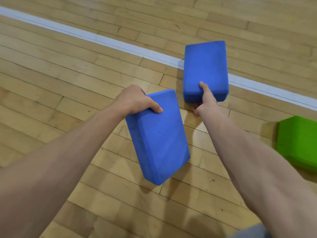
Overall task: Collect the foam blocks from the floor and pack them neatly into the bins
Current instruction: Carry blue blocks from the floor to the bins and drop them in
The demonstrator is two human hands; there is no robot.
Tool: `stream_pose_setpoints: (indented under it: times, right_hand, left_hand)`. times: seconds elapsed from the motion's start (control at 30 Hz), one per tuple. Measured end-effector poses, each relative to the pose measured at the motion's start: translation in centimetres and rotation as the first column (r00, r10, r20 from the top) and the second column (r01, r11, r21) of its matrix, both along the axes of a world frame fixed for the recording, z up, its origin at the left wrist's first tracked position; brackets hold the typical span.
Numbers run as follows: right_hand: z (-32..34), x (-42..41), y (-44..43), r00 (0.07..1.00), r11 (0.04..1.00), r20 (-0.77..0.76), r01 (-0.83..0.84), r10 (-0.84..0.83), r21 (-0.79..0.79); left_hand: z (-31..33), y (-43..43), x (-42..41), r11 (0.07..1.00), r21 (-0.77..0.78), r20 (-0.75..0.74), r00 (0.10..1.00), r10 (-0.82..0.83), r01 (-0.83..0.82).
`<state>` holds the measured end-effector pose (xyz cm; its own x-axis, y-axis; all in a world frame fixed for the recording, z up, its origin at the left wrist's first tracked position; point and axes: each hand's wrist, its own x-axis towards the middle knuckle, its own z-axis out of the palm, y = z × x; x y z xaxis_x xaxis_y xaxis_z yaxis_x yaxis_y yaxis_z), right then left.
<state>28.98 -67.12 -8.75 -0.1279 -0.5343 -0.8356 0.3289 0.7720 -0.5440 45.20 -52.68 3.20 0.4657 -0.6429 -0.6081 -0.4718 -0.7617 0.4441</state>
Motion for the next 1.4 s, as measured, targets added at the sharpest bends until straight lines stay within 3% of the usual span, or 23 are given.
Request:
stream_pose_setpoints:
  times: [0.17, 0.27, 0.37, 0.47, 0.53, 0.6, 0.8, 0.97, 1.17, 1.33, 1.4]
  right_hand:
    - [1.9, -1.6, 2.2, 0.992, 0.991, -0.122, -0.002, -0.014, -0.134]
    - [5.1, -3.1, 5.5, 0.958, 0.977, -0.286, -0.049, -0.012, -0.206]
    - [9.4, -4.8, 11.9, 0.823, 0.941, -0.548, -0.287, 0.147, -0.180]
    - [16.5, -5.6, 17.8, 0.568, 0.862, -0.761, -0.506, 0.314, -0.022]
    - [22.4, -5.2, 20.4, 0.386, 0.760, -0.821, -0.644, 0.421, 0.087]
    - [29.4, -4.2, 22.4, 0.260, 0.638, -0.833, -0.757, 0.489, 0.138]
    - [50.8, 1.6, 27.3, -0.005, 0.244, -0.858, -0.958, 0.514, 0.152]
    - [64.0, 6.8, 29.8, -0.174, -0.136, -0.892, -0.982, 0.417, 0.128]
    - [73.7, 11.2, 32.6, -0.198, -0.448, -0.942, -0.892, 0.271, 0.059]
    - [79.0, 14.3, 36.6, -0.182, -0.690, -0.958, -0.724, 0.220, -0.021]
    - [80.9, 15.7, 39.6, -0.167, -0.787, -0.966, -0.615, 0.197, -0.054]
  left_hand:
    - [-0.1, 0.4, -0.6, 0.997, -0.028, 0.067, 0.996, -0.066, 0.068]
    - [1.0, 2.7, -1.6, 0.976, -0.020, 0.186, 0.960, -0.211, 0.219]
    - [4.3, 6.3, -2.7, 0.945, 0.076, 0.234, 0.915, -0.328, 0.319]
    - [10.1, 10.1, -3.2, 0.947, 0.137, 0.241, 0.918, -0.316, 0.290]
    - [15.6, 12.8, -2.7, 0.955, 0.168, 0.227, 0.933, -0.278, 0.244]
    - [21.9, 15.5, -1.3, 0.970, 0.180, 0.225, 0.953, -0.204, 0.165]
    - [41.5, 24.4, 5.5, 0.977, 0.128, 0.223, 0.965, 0.137, -0.168]
    - [55.1, 32.1, 8.3, 0.905, 0.035, 0.305, 0.867, 0.394, -0.424]
    - [65.3, 40.5, 5.0, 0.660, -0.135, 0.338, 0.591, 0.732, -0.739]
    - [70.5, 47.1, 0.5, 0.475, -0.216, 0.381, 0.374, 0.845, -0.853]
    - [72.3, 50.2, -1.5, 0.354, -0.258, 0.388, 0.239, 0.890, -0.899]
